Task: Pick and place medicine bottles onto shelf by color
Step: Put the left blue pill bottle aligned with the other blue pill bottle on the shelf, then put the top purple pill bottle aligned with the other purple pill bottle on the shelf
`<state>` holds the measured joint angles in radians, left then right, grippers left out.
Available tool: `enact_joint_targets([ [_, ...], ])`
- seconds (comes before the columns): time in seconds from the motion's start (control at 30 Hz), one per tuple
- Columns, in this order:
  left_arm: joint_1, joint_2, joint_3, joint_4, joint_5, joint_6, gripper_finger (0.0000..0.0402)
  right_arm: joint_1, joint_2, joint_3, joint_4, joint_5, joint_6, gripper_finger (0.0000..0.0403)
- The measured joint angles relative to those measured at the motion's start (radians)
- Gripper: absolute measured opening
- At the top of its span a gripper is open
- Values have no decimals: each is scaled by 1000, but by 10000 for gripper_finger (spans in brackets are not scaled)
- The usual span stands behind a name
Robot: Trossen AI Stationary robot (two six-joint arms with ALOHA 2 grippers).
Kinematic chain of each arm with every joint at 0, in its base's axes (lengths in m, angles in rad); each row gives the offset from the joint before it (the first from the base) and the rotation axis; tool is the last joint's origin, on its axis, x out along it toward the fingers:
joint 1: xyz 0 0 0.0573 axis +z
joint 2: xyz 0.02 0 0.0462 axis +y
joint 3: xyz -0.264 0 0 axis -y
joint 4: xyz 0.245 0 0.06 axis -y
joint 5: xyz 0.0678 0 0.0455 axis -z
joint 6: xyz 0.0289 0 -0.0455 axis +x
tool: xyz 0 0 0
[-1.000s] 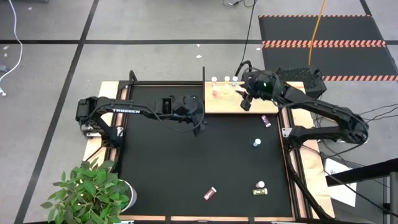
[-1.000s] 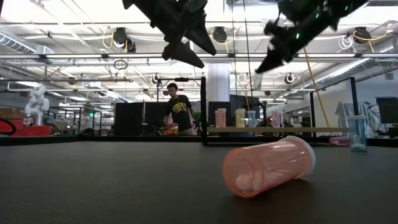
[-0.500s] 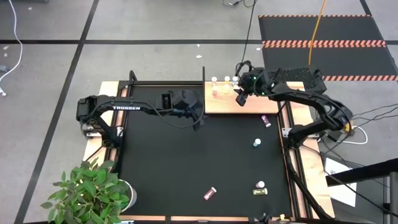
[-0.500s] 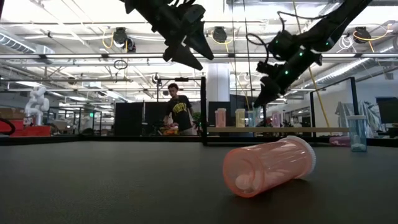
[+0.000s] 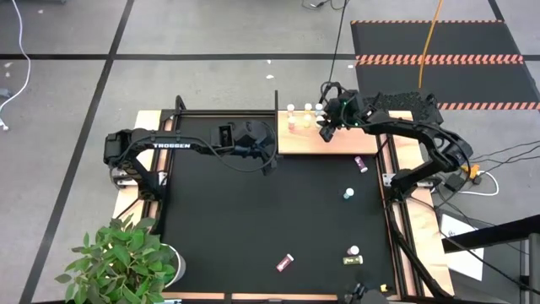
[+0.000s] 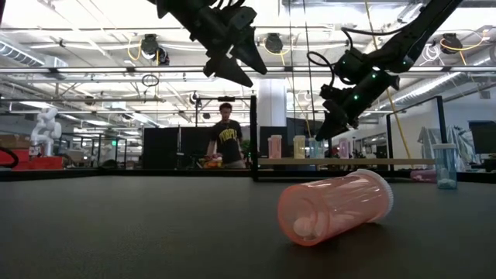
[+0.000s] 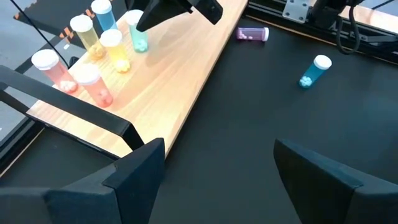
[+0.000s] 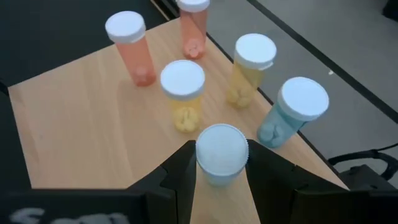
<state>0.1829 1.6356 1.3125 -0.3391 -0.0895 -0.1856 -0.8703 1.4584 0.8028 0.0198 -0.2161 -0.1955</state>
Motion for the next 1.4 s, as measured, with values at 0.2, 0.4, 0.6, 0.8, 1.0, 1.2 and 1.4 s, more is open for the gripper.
enact_joint_targets([
  [0.2,0,0,0,0,0,-3,303,-2,-1,0,1,-13,30,126],
  [0.4,0,0,0,0,0,-19,303,-3,-1,0,2,-24,56,151],
  [0.6,-5,0,0,0,0,-19,303,-3,-1,0,5,-23,57,182],
  [0.8,-7,0,0,-1,11,-54,303,-5,-20,-1,1,-18,81,207],
  [1.0,-22,0,0,-1,11,-86,303,-5,-135,-1,-36,-17,106,221],
  [1.2,-50,0,0,21,13,-83,303,-4,-315,-1,-111,-17,113,222],
  [1.4,-89,0,0,123,18,-145,303,20,-502,-1,-205,-16,144,222],
])
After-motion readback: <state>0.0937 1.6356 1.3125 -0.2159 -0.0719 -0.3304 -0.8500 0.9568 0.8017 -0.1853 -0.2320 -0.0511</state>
